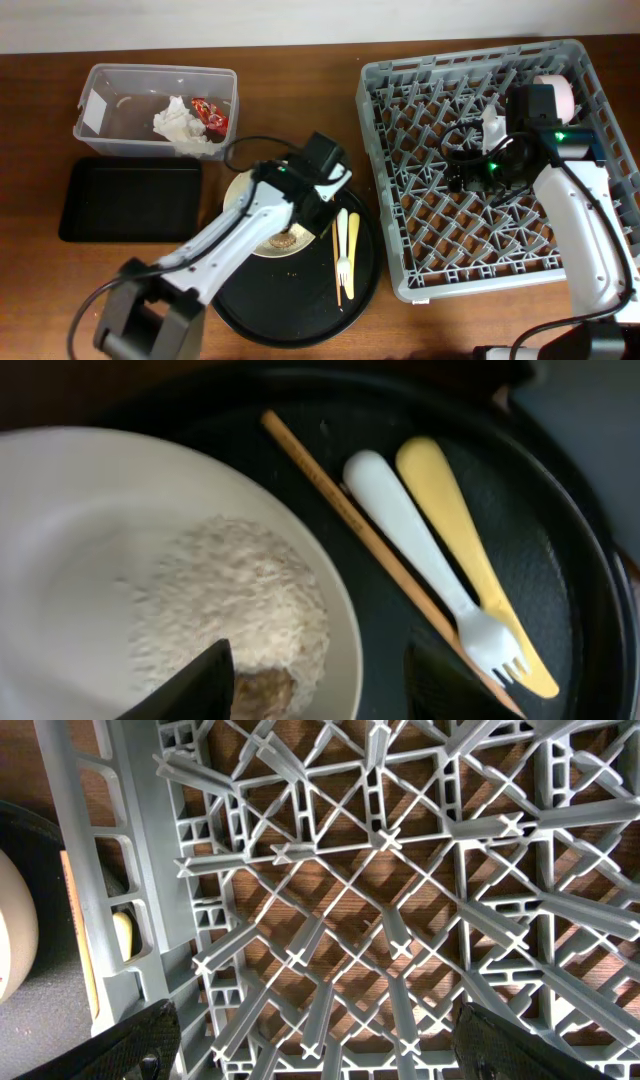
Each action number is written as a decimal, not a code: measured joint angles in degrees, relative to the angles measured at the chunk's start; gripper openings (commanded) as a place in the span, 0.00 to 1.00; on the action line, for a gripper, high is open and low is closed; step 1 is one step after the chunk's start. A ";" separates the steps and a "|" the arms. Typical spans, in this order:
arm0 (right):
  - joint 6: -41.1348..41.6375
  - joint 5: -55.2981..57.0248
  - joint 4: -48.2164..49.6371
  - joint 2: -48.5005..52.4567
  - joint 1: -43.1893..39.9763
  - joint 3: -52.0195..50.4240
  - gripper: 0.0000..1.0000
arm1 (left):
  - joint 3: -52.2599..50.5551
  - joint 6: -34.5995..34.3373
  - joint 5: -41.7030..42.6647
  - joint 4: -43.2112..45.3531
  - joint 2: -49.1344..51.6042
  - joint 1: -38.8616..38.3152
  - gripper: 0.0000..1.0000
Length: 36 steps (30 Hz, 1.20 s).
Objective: Sort waste into correct bins and load items into the dishwasher rack
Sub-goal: 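Grasp the cream bowl rim with the left gripper and lift it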
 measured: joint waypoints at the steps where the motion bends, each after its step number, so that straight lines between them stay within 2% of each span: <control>1: 0.00 0.00 0.00 0.00 0.00 0.00 0.91 | 0.02 0.00 -0.15 -0.87 2.23 -0.90 0.54; 2: 0.00 0.00 0.00 0.00 0.00 0.00 0.91 | 0.02 0.00 -0.39 -1.14 4.22 -1.55 0.54; 3: 0.00 0.00 0.00 0.00 0.00 0.00 0.91 | 0.02 0.00 -0.90 -1.33 5.84 -1.84 0.48; 4: 0.02 0.00 0.00 0.00 0.00 0.00 0.91 | 0.02 0.02 -1.46 -1.38 6.75 -1.84 0.37; 7: 0.02 0.00 0.00 0.00 0.00 0.00 0.91 | 0.02 0.39 -2.38 -1.07 8.15 -1.84 0.20; 9: 0.00 0.00 0.00 0.00 0.00 0.00 0.91 | 0.02 0.42 -2.29 -1.49 9.64 -1.86 0.15; 11: 0.00 0.00 0.00 0.00 0.00 0.00 0.91 | 0.02 0.39 -2.36 -1.64 9.64 -1.86 0.01; 13: 0.02 0.00 0.02 0.00 0.00 0.00 0.91 | 0.94 0.13 -3.43 -4.35 9.70 -2.01 0.01; 17: 0.00 0.00 -0.02 0.00 0.00 0.00 0.91 | 10.23 0.57 -3.32 -16.70 10.05 -2.01 0.01; 25: 0.02 0.00 -0.24 0.00 0.00 0.00 0.91 | 10.47 1.31 0.39 -26.88 10.05 -1.95 0.00; 27: 0.02 0.00 -0.37 0.00 0.00 0.00 0.91 | 10.40 1.25 0.94 -25.09 10.05 -1.90 0.01; 28: -0.02 0.00 -0.63 0.00 0.00 0.00 0.91 | 10.40 1.20 0.85 -23.78 10.05 -1.90 0.11; 32: 0.02 0.00 -1.14 0.00 0.00 0.00 0.91 | 10.34 1.01 0.09 -22.47 13.49 -1.90 0.24; 34: 0.02 0.00 -1.27 0.00 0.00 0.00 0.91 | 9.94 0.83 0.09 -22.49 15.74 -1.90 0.43; 36: 0.00 0.00 -1.27 0.00 0.00 0.00 0.91 | 9.92 0.74 0.04 -22.47 15.82 -2.03 0.44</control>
